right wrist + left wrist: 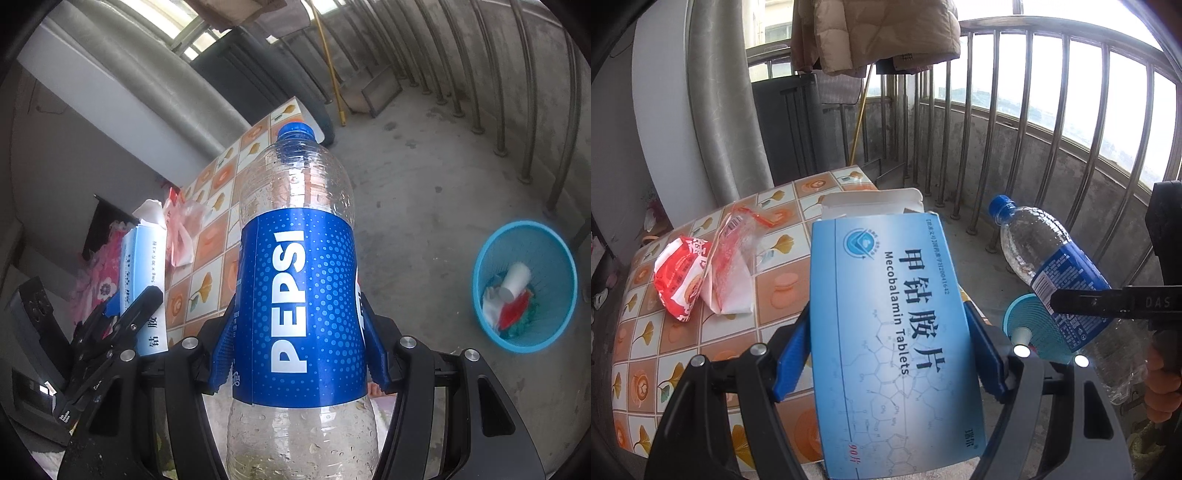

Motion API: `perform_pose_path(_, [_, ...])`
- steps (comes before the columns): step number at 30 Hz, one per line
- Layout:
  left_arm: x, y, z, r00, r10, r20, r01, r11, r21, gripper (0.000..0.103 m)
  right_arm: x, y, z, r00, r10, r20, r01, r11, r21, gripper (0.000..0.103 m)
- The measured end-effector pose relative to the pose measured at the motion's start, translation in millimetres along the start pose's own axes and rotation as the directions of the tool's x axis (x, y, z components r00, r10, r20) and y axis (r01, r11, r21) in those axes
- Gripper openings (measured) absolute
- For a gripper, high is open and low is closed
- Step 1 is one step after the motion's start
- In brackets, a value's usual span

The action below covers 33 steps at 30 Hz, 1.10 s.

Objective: Collect trash
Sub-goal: 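Carry the blue box and Pepsi bottle off the table toward the wastebasket, then open both grippers over the wastebasket to drop the box and bottle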

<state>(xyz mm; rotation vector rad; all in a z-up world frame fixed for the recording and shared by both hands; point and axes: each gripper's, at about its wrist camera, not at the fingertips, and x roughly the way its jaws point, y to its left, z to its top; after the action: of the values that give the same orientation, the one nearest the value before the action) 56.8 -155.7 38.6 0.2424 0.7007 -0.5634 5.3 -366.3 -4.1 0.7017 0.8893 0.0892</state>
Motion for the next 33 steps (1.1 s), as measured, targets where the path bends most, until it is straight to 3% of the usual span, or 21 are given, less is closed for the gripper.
perform_pose_path(12, [26.3,-59.1,22.5,0.994,-0.112,-0.020,0.113,0.988,0.100,0.074,-39.7,-59.3,-9.5,0.996,-0.052,0.073,0.041,0.988,0.151,0.055])
perform_pose_path(18, [49.2,-102.9,34.0,0.976,-0.209,-0.069,0.217,0.966,0.144,0.074,-69.7,-106.6,-25.1,0.984,-0.128,0.123,0.088,0.954,0.285,0.055])
perform_pose_path(22, [68.7,-139.6,36.7,0.951,-0.281,-0.133,0.300,0.940,0.163,0.074,-82.1,-141.9,-38.5,0.976,-0.174,0.133,0.113,0.920,0.376,0.055])
perform_pose_path(26, [94.6,-177.5,32.2,0.913,-0.340,-0.223,0.379,0.911,0.162,0.074,-83.6,-173.6,-55.3,0.972,-0.199,0.123,0.120,0.876,0.468,0.055])
perform_pose_path(29, [118.9,-205.6,25.1,0.878,-0.369,-0.305,0.427,0.892,0.151,0.074,-77.4,-196.6,-65.7,0.977,-0.188,0.105,0.105,0.842,0.528,0.055])
perform_pose_path(33, [155.2,-233.9,17.6,0.846,-0.366,-0.387,0.444,0.886,0.132,0.074,-65.3,-225.5,-72.9,0.986,-0.149,0.081,0.070,0.794,0.604,0.056])
